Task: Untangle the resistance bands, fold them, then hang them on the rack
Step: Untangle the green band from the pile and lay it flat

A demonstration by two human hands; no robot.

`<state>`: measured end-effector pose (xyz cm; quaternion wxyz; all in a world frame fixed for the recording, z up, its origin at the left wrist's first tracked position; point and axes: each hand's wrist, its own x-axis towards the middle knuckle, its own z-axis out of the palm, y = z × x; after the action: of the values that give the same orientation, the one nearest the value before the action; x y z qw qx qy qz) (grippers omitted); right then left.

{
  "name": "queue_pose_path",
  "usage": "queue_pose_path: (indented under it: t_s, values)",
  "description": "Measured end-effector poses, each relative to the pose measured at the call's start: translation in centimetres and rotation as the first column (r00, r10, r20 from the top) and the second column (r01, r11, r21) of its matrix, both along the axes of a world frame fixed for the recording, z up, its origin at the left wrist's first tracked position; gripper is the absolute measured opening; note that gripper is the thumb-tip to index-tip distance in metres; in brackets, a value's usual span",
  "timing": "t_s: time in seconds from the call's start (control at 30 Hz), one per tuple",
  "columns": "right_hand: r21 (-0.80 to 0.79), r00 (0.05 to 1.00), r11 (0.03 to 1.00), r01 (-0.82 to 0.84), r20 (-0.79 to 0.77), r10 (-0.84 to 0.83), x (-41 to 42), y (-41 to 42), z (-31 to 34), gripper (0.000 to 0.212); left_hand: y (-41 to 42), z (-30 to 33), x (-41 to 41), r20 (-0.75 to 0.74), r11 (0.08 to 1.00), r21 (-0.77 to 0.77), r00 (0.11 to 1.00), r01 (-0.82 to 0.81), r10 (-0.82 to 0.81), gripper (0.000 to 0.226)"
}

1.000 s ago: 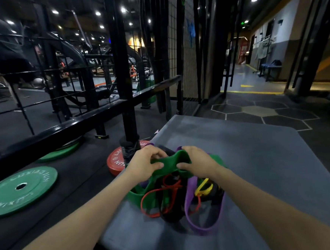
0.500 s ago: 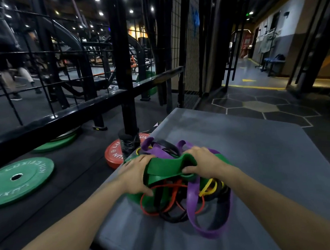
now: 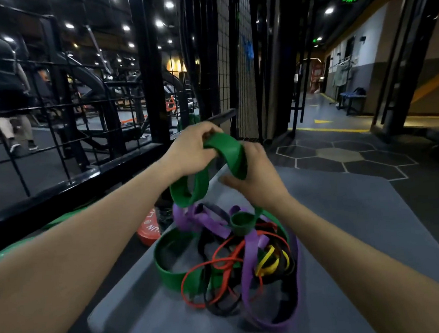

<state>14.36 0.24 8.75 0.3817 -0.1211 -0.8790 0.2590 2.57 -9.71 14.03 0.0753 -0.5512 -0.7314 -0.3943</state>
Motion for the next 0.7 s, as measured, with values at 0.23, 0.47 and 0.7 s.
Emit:
queue_pose_path:
  t_s: [0.23, 0.47, 0.7]
  values:
    - [-0.022, 0.999, 0.999, 0.046, 0.005, -0.046, 3.9, 1.8, 0.6, 0.033, 0.5, -1.6, 2.7, 0.032, 0.994, -0.092, 0.998, 0.053, -0.05, 0.041]
    - [-0.113, 0.984, 0.979, 0.171, 0.067, -0.164, 7.5, 4.5, 0.1, 0.03, 0.6, -8.0, 3.2, 0.023, 0.951, -0.308, 0.999, -0.029, 0.038, 0.019]
    - [-0.17, 0.981, 0.967, 0.189, 0.074, -0.179, 9.4, 6.6, -1.7, 0.036, 4.1, -6.7, 3.4, 0.457, 1.0, 0.007, 0.89, -0.016, 0.011, 0.005]
